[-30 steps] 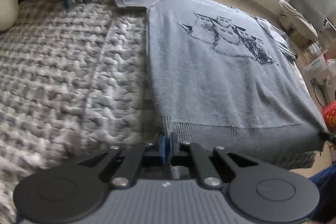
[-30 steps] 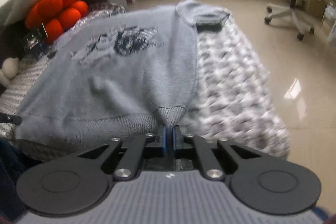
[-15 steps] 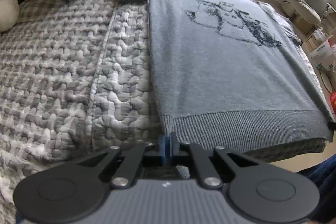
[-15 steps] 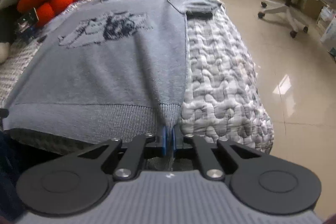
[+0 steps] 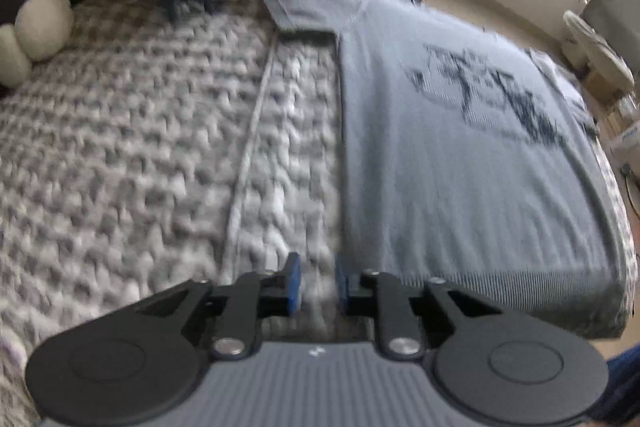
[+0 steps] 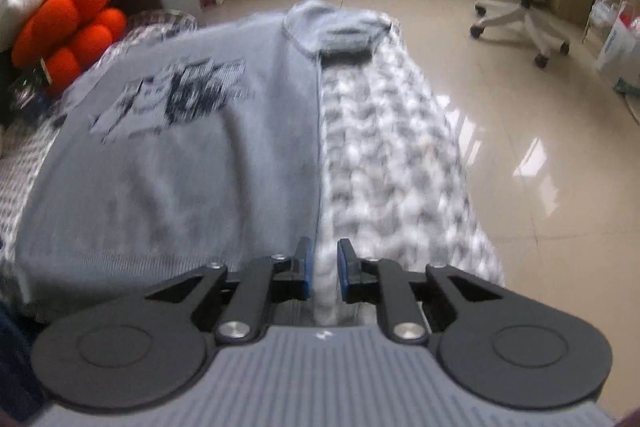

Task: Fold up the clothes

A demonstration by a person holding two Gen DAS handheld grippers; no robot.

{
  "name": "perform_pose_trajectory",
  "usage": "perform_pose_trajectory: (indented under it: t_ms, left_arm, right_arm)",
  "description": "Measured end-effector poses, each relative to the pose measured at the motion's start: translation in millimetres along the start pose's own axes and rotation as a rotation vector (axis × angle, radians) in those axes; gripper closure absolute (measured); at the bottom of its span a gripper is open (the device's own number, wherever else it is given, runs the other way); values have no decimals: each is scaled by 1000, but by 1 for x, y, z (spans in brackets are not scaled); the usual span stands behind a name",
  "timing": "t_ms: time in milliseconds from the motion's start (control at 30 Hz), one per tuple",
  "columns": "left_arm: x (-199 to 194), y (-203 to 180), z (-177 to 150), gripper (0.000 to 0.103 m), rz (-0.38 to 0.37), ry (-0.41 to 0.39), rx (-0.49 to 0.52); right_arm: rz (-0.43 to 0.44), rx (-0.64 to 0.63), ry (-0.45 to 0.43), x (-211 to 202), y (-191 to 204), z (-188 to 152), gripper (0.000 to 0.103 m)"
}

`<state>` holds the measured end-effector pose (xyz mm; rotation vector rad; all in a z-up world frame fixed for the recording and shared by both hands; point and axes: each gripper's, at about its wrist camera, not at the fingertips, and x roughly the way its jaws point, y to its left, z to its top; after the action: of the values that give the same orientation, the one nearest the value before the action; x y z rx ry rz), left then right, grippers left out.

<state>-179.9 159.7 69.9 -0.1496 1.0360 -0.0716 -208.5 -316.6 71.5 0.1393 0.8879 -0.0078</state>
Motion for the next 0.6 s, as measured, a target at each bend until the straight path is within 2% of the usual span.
perform_pose_trajectory:
  t_ms: [67, 167, 333, 400, 533, 600]
  left_arm:
    - [5, -2, 12, 78, -8, -12, -25]
    - [17, -6, 30, 73, -15, -21, -76]
    - [34, -21, 59, 72, -21, -45, -121]
    - [43, -28, 74, 70, -10, -56, -119]
    - [66, -32, 110, 69, 34, -78, -140]
    - [82, -34, 125, 68, 62, -86, -140]
  right_arm:
    - [9, -2, -19, 8, -1, 18, 84]
    - [52, 40, -26, 26, -4, 44, 75]
    - [96, 72, -19, 59, 2, 84, 74]
    - [117, 89, -7, 75, 4, 97, 74]
    - [106, 108, -2, 107, 7, 123, 74]
    - [91, 129, -1, 121, 3, 131, 70]
